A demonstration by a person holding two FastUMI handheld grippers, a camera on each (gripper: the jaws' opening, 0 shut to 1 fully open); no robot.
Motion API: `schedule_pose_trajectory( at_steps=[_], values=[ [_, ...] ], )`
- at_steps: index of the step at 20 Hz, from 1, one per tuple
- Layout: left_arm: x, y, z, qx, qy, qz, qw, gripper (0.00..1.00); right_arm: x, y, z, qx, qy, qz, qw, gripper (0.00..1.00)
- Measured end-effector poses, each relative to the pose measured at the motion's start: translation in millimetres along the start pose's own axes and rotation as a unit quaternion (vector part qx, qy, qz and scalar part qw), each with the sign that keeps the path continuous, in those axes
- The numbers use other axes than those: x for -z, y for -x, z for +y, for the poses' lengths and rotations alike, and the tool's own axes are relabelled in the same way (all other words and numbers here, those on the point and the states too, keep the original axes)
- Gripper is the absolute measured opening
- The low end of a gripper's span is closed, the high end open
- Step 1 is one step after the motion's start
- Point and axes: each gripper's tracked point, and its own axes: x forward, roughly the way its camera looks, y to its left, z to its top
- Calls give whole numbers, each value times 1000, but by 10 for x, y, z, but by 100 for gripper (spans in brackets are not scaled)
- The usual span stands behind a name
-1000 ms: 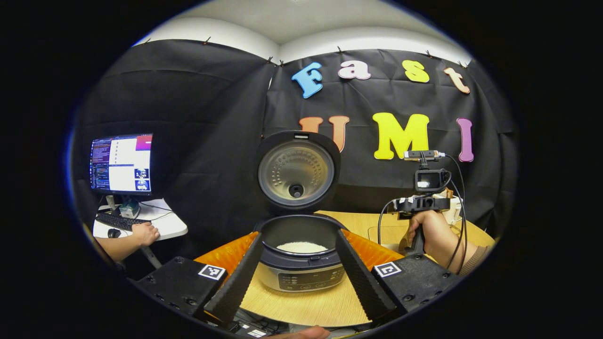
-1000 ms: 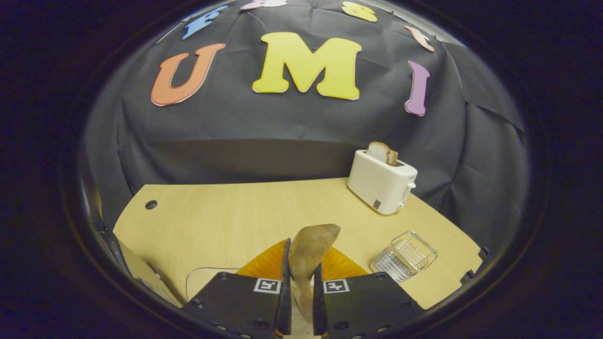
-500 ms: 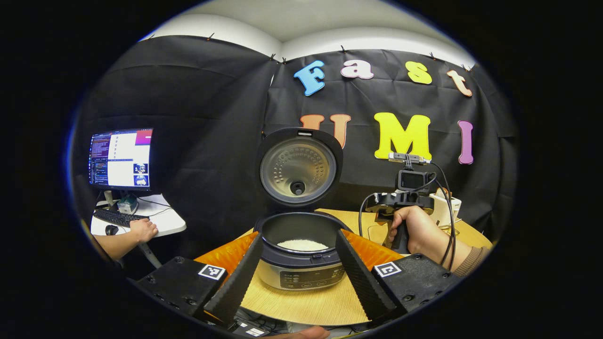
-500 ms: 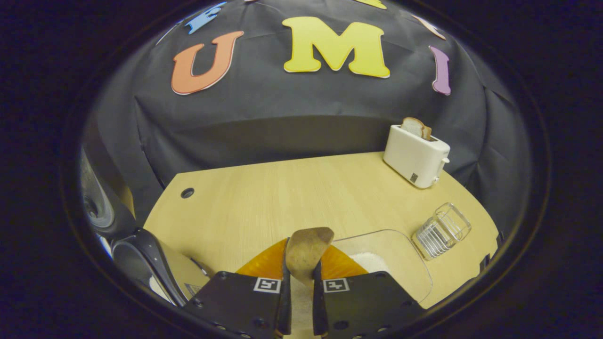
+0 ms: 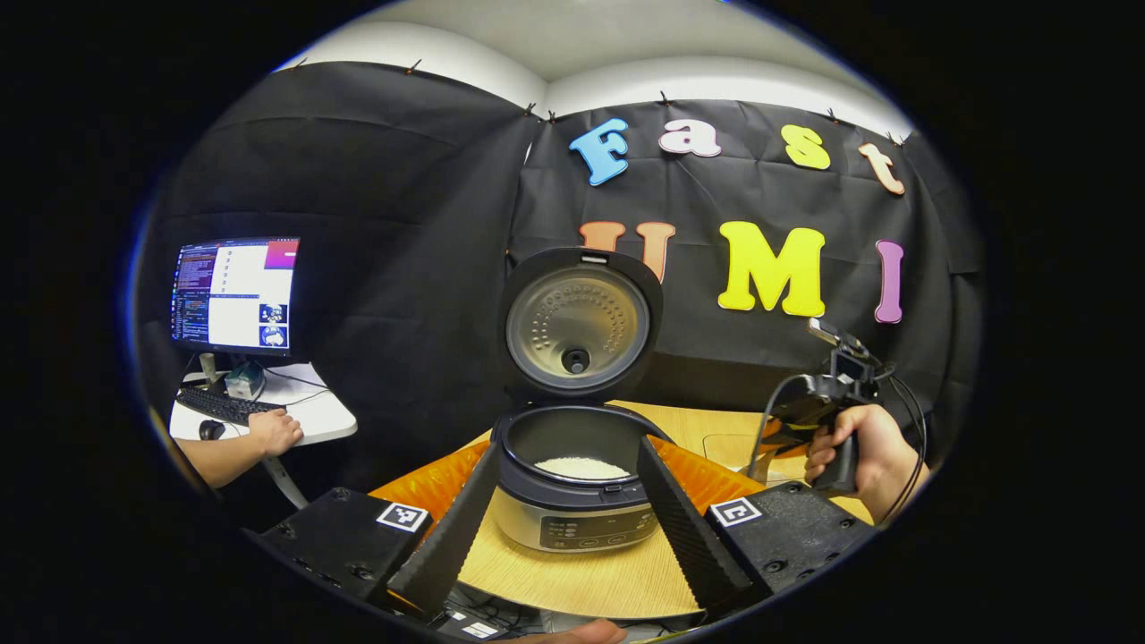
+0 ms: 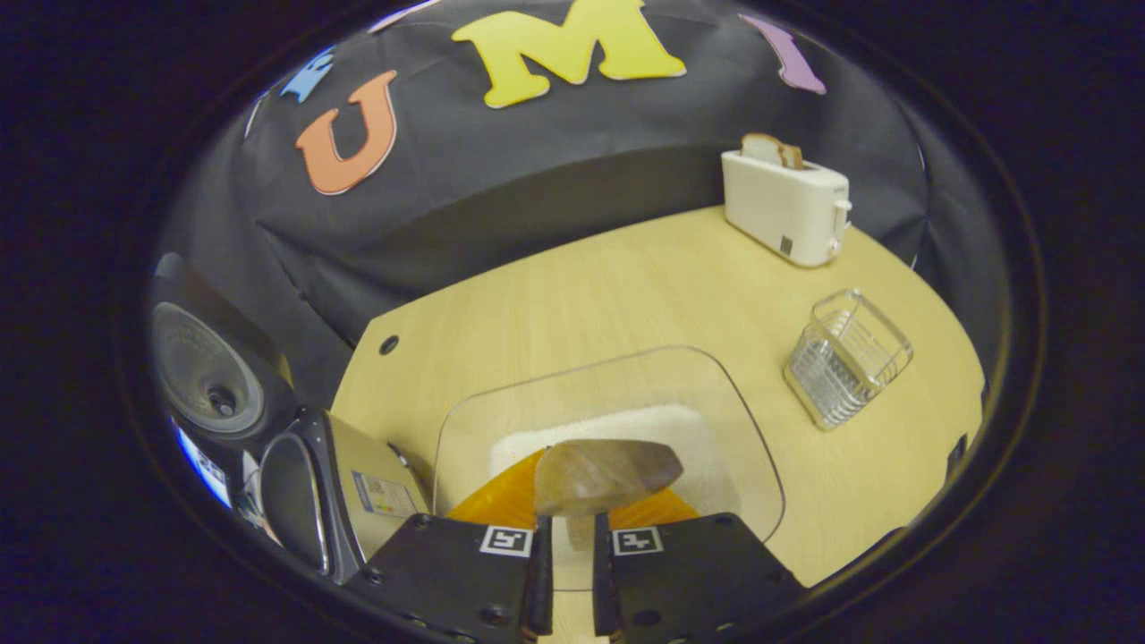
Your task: Close the left gripper, press the button to open the rice cooker; take a wooden spoon from the chopstick holder with the right hand, scoop a spoonful of rice and pour it into the rice cooker, then put the wooden spoon back into the chopstick holder.
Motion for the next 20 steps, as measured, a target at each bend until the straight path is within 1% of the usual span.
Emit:
schedule_pose_trajectory(
  at_steps=[1, 4, 7, 9, 10, 13, 14, 17, 18, 20],
  values=[
    [-1, 6, -4, 1, 1, -1, 1000, 98, -3, 0, -37, -15, -4, 2, 1000, 17],
    [13, -26, 3, 1, 4, -1, 1000, 98, 84, 30, -128, -42, -29, 24, 998, 19],
    [1, -27, -39, 5, 6, -2, 1000, 97, 86, 41, -149, -57, -43, 26, 997, 19],
    [-32, -16, -55, 7, 3, -9, 1000, 94, 86, 27, -184, -69, -72, 23, 995, 19],
    [-38, -9, -80, 11, 3, -10, 1000, 94, 87, 16, -194, -74, -88, 24, 993, 19],
    [-41, -12, -140, 19, 5, -12, 1000, 94, 72, 34, -150, -89, -147, 16, 985, 18],
    [-34, -15, -149, 20, 6, -11, 1000, 94, 92, 50, -100, -97, -170, 16, 980, 19],
    [-10, -35, -170, 23, 5, -8, 1000, 94, 119, 104, 33, -128, -241, 13, 962, 18],
    [-4, -42, -165, 22, 4, -7, 1000, 94, 133, 99, 52, -132, -248, 7, 960, 17],
    [5, -47, -174, 23, 4, -6, 1000, 94, 149, 99, 56, -128, -238, -2, 963, 17]
  ],
)
